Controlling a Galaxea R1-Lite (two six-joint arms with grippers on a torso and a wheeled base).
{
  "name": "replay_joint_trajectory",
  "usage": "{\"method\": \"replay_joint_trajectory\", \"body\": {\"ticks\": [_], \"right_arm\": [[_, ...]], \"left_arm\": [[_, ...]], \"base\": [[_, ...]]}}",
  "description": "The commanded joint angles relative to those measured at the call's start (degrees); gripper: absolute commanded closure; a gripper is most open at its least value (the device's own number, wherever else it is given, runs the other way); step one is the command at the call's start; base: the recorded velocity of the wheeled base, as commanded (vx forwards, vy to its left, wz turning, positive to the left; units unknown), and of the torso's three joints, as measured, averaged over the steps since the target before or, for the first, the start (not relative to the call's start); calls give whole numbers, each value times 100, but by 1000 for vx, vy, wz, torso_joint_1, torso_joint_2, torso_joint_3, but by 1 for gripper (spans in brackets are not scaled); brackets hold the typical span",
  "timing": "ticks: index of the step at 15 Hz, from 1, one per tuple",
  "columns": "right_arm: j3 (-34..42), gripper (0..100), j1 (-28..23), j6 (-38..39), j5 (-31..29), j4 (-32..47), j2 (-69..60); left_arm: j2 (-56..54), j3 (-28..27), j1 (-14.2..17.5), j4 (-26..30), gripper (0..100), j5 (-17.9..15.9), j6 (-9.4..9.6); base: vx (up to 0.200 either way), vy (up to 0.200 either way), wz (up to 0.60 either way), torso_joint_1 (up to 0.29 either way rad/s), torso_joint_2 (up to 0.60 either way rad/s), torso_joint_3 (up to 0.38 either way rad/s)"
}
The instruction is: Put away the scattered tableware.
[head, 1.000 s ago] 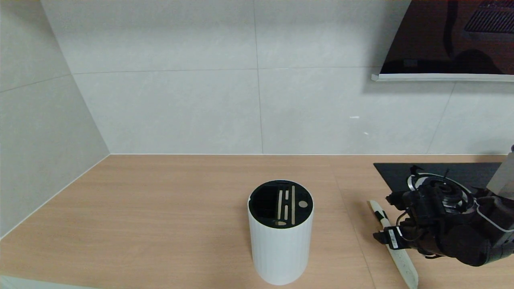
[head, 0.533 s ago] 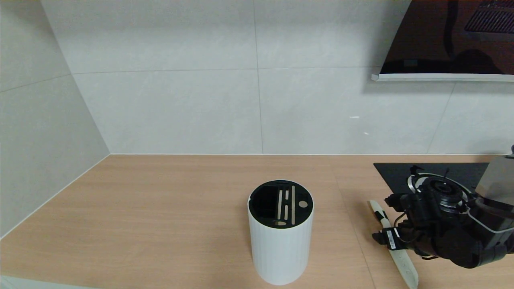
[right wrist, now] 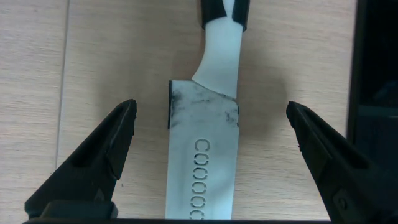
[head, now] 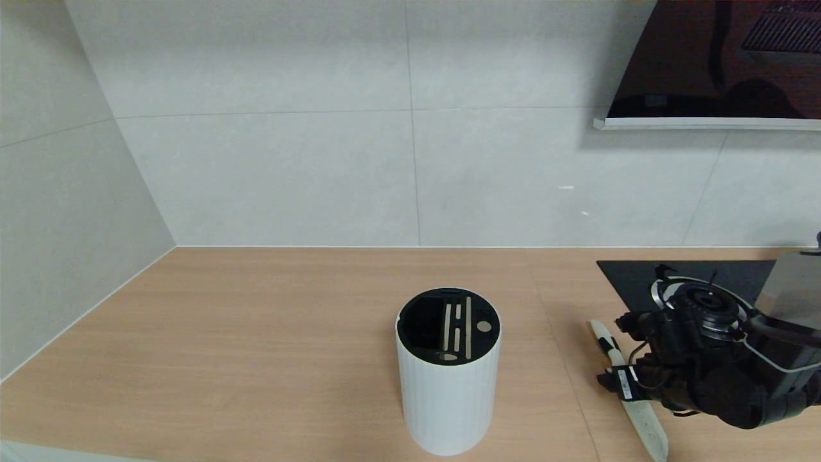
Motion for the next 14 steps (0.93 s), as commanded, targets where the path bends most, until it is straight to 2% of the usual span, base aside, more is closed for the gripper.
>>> {"method": "replay_joint_trajectory", "body": {"ticks": [1, 9, 14], "right_arm": [[-2, 100, -20, -2, 1, -5, 24], [25, 100, -20, -2, -8, -137, -64], [315, 100, 112, 7, -8, -172, -1198]], "left_arm": [[9, 1, 1, 4, 0, 1, 2], [9, 1, 1, -5, 0, 1, 19], [9, 10, 1, -5, 0, 1, 54]], "base": [[0, 0, 0, 0, 0, 0], [0, 0, 0, 0, 0, 0], [0, 0, 0, 0, 0, 0]]}}
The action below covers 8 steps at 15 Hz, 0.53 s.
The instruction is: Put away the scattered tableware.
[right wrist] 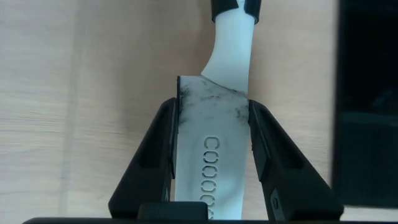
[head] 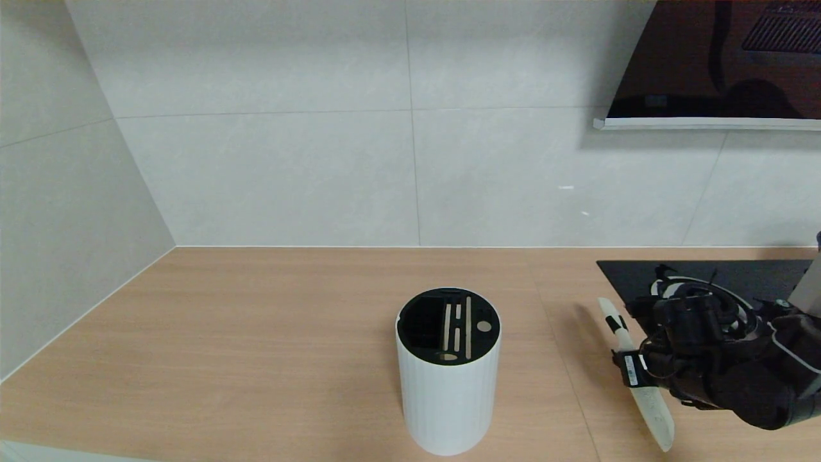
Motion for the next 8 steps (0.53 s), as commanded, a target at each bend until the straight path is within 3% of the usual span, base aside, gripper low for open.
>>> {"method": "replay_joint_trajectory", "body": {"ticks": [1, 8], "right_arm": [[135, 100, 126, -1, -8, -3, -693], [355, 100, 618, 96, -254, 32, -1616]], "left_arm": [[9, 0, 1, -1, 0, 1, -9], [0, 0, 1, -54, 0, 19, 70]], "base": [[0, 0, 0, 0, 0, 0], [0, 0, 0, 0, 0, 0]]}}
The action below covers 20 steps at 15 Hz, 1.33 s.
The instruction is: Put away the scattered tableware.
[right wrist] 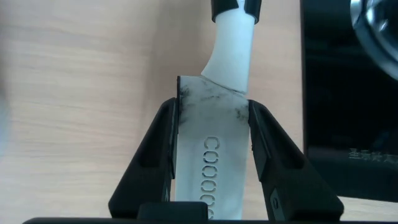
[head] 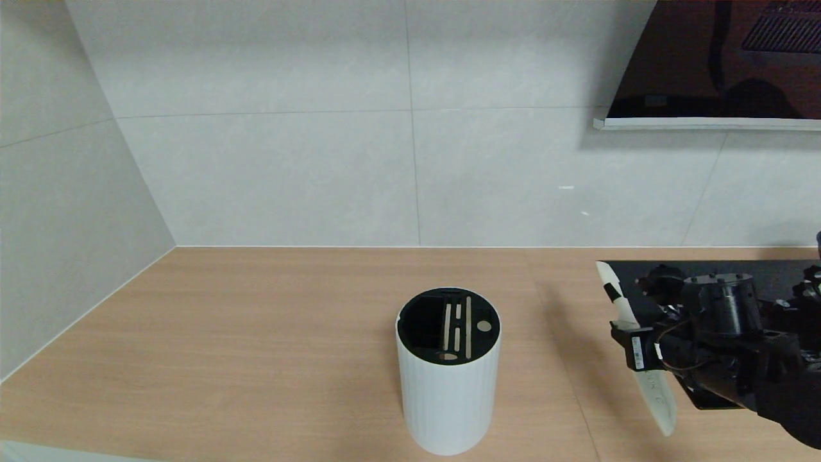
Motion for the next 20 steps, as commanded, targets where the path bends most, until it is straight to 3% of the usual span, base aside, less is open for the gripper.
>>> {"method": "replay_joint_trajectory", "body": {"ticks": [1, 3, 5, 7, 8, 12, 13, 15, 18, 20], "right_arm": [[-1, 100, 68, -20, -56, -4, -341], [-27, 100, 138, -20, -56, 5, -631], [-54, 100, 234, -29, -65, 40, -912], [-168, 100, 234, -108, -56, 321, -1369], [-458, 100, 243, -117, -47, 769, -1598], [-1513, 100, 648, -170, 32, 1349, -1633], [-1759, 100, 788, -179, 23, 1481, -1616], [-2172, 100, 1078, -179, 32, 1833, -1589], [-2392, 100, 1324, -179, 146, 1956, -1299], [-2471, 100, 1324, -161, 146, 1956, -1202]], "left_arm": [[0, -9, 1, -346, 0, 8, -10], [26, -334, -7, -742, 0, -98, -115], [193, -844, -42, -127, 0, -546, -115], [861, -1819, -51, 893, 0, -1407, -89], [1775, -2540, -51, 1025, 0, -2277, -71], [4052, -4096, -95, 1016, 0, -4483, -71], [4465, -4245, -271, 1007, 0, -4703, -62], [5229, -4386, -1141, 910, 0, -4712, -71], [6012, -4122, -1581, 181, 0, -4738, -89], [6249, -3674, -1791, -426, 0, -4738, -115]], "base": [[0, 0, 0, 0, 0, 0], [0, 0, 0, 0, 0, 0], [0, 0, 0, 0, 0, 0], [0, 0, 0, 0, 0, 0], [0, 0, 0, 0, 0, 0], [0, 0, 0, 0, 0, 0], [0, 0, 0, 0, 0, 0], [0, 0, 0, 0, 0, 0], [0, 0, 0, 0, 0, 0], [0, 0, 0, 0, 0, 0]]}}
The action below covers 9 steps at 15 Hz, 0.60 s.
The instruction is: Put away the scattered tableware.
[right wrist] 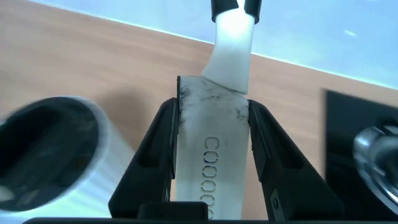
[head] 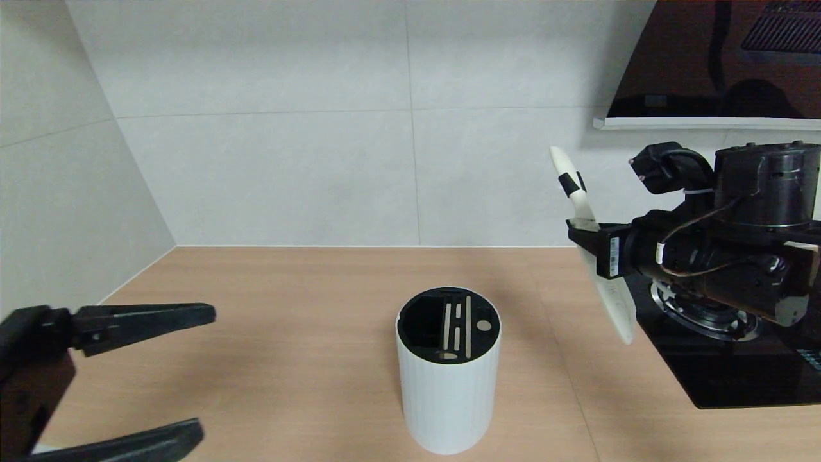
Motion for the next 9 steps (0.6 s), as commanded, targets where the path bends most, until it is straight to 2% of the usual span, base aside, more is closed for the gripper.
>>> {"method": "replay_joint_trajectory", "body": {"ticks": [1, 3, 4, 6, 7, 8, 9], "right_arm": [[-33, 100, 96, 21, 2, -12, 94], [72, 100, 334, 21, -6, -3, -29], [143, 100, 632, 21, -15, 6, -81], [204, 100, 993, 39, -77, -12, -90], [239, 100, 1169, 56, -147, -12, -81], [292, 100, 1327, 109, -200, -21, -64], [327, 100, 1467, 179, -200, -21, -55]], "left_arm": [[734, 551, -267, -712, 0, -27, -46], [866, 665, -294, -1107, 0, -27, -178], [919, 647, -303, -1345, 0, -36, -635], [1007, 524, -549, -1705, 0, -44, -1497], [1051, 507, -681, -1986, 0, -53, -2068], [1147, 524, -795, -2311, 0, -44, -2534], [1253, 586, -856, -2689, 0, -44, -2850]], "base": [[0, 0, 0, 0, 0, 0], [0, 0, 0, 0, 0, 0], [0, 0, 0, 0, 0, 0], [0, 0, 0, 0, 0, 0], [0, 0, 0, 0, 0, 0], [0, 0, 0, 0, 0, 0], [0, 0, 0, 0, 0, 0]]}}
